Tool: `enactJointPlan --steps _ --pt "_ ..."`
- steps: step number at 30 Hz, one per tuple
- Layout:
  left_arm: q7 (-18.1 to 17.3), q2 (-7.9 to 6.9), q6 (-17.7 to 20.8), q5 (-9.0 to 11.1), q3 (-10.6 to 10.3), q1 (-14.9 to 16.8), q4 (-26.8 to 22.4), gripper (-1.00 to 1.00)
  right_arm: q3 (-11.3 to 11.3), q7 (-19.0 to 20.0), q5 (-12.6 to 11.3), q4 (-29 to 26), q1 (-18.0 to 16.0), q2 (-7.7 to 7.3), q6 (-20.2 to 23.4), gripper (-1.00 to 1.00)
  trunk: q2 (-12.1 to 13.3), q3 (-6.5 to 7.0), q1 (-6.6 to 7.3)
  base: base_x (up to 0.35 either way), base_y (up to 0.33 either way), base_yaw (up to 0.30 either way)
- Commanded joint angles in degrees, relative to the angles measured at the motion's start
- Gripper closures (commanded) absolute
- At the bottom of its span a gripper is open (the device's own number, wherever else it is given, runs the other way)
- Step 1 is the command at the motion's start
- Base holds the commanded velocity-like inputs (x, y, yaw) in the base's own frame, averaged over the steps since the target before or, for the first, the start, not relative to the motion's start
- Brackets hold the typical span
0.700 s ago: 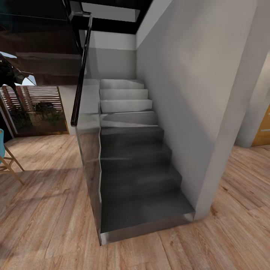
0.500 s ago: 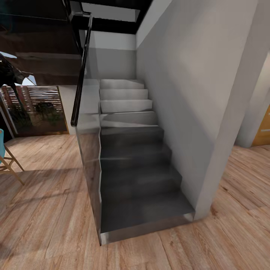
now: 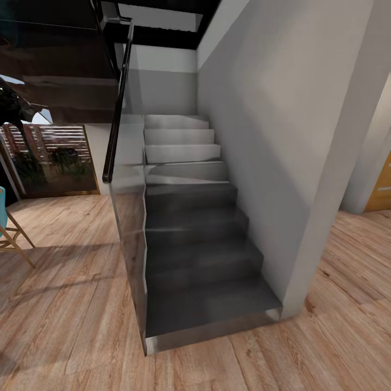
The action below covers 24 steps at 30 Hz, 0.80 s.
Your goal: In the kitchen, take the Vidalia onion out of the sink, dice it on the chopping board with the paring knife, put the diced onion into the bowl on the countertop, then place both the paring knife and the chopping board into the sink.
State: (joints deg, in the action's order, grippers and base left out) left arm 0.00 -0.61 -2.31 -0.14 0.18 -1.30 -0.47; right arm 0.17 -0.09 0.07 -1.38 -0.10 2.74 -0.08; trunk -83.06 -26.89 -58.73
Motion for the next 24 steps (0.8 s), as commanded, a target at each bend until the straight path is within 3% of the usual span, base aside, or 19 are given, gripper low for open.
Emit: enactJointPlan --steps 1,14,15,22,24 --pt "0.0 0.0 -0.14 -0.02 0.04 -0.01 -0.05 -1.0 0.01 -0.01 0.01 -0.02 0.0 0.01 -0.03 -1.0 -0.02 -0.04 0.0 0.0 0.0 0.0" --pt "0.08 -0.5 -0.15 0.34 0.16 -0.01 -3.05 -1.0 -0.08 -0.09 0.02 -1.98 0.01 -0.06 -3.46 -1.0 -0.02 -0.04 0.0 0.0 0.0 0.0" --pt "0.08 -0.54 -0.15 0.36 0.16 -0.01 -9.3 -1.0 -0.08 -0.13 0.04 -4.7 0.01 -0.07 -4.41 -1.0 -0.02 -0.04 0.0 0.0 0.0 0.0" --pt "0.24 -0.42 -0.07 0.48 0.25 -0.01 -22.89 -1.0 0.01 -3.66 0.19 -20.01 0.01 -0.27 -5.4 -1.0 -0.02 -0.04 0.0 0.0 0.0 0.0" --pt "0.25 -0.51 -0.03 0.49 0.26 0.02 -29.11 -1.0 -0.02 -6.04 0.19 -27.2 -0.02 -0.34 -5.44 -1.0 -0.02 -0.04 0.0 0.0 0.0 0.0"
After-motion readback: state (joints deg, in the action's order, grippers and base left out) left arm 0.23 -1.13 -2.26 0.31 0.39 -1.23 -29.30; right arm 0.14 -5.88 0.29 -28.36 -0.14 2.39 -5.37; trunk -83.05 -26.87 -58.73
